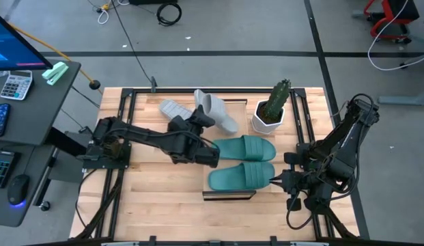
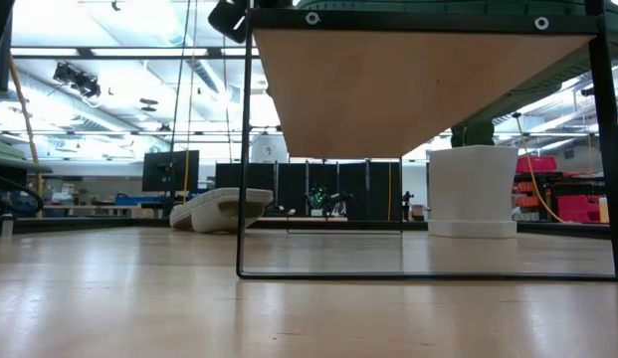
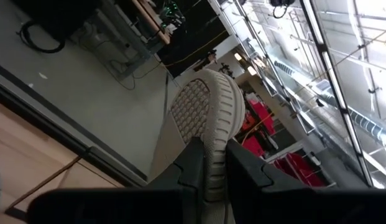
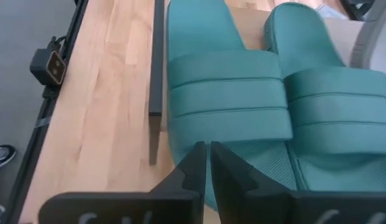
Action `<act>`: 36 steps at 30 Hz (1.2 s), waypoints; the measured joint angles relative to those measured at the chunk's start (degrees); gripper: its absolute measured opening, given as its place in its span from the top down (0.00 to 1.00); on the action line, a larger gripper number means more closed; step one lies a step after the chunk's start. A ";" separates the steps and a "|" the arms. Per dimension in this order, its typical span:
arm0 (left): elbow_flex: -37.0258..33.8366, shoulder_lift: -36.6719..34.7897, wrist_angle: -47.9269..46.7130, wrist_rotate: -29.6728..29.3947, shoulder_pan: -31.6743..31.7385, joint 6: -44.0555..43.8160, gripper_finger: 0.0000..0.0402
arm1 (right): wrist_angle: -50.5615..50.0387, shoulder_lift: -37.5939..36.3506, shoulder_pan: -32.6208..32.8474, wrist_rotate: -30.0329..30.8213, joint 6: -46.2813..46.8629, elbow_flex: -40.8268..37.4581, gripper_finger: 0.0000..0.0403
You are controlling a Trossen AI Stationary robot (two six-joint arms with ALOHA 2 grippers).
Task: Pick and place slides into the shelf
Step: Put the bottom gray slide on the shelf
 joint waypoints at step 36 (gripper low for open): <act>0.02 3.24 3.90 -0.30 1.21 3.30 0.83 | 2.56 0.00 -0.02 -1.02 1.30 0.00 0.93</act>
